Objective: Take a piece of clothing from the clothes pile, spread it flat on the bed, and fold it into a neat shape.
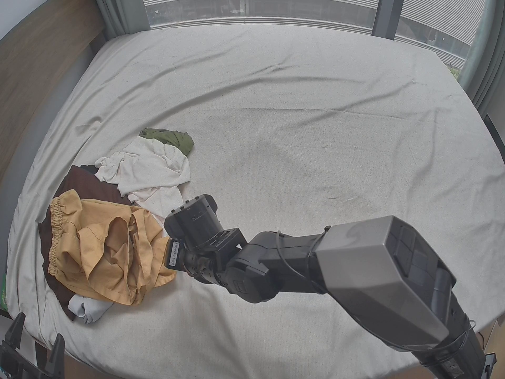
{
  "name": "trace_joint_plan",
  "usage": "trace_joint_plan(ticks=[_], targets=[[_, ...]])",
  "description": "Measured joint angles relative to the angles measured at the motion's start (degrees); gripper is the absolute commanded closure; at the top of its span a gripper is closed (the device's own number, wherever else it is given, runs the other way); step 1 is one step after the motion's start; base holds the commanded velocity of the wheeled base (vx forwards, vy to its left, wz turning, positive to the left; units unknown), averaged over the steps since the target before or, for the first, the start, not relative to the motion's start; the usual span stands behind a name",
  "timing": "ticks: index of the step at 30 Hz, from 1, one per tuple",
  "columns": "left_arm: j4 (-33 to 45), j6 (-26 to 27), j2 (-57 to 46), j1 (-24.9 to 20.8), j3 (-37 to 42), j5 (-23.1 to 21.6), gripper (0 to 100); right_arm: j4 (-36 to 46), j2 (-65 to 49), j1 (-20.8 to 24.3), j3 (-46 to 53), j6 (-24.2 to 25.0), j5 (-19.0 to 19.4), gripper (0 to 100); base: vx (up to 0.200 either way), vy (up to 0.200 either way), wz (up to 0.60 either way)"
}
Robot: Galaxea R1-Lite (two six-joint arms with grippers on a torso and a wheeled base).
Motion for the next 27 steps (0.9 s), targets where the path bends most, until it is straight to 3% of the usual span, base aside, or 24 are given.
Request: trace_joint_plan(ticks=[14, 27], targets=[[0.0, 0.09, 0.0, 0.0, 0.0, 0.0, 0, -6.34, -7.96, -0.77, 23.15, -2.0, 2.18, 100, 0.0, 0.0, 0.0], [0.0, 0.13, 0.0, 0.0, 0.0, -0.02, 0, -10.47, -16.65, -2.65, 36.68, -3.51, 3.32, 100, 0.0, 0.0, 0.0]])
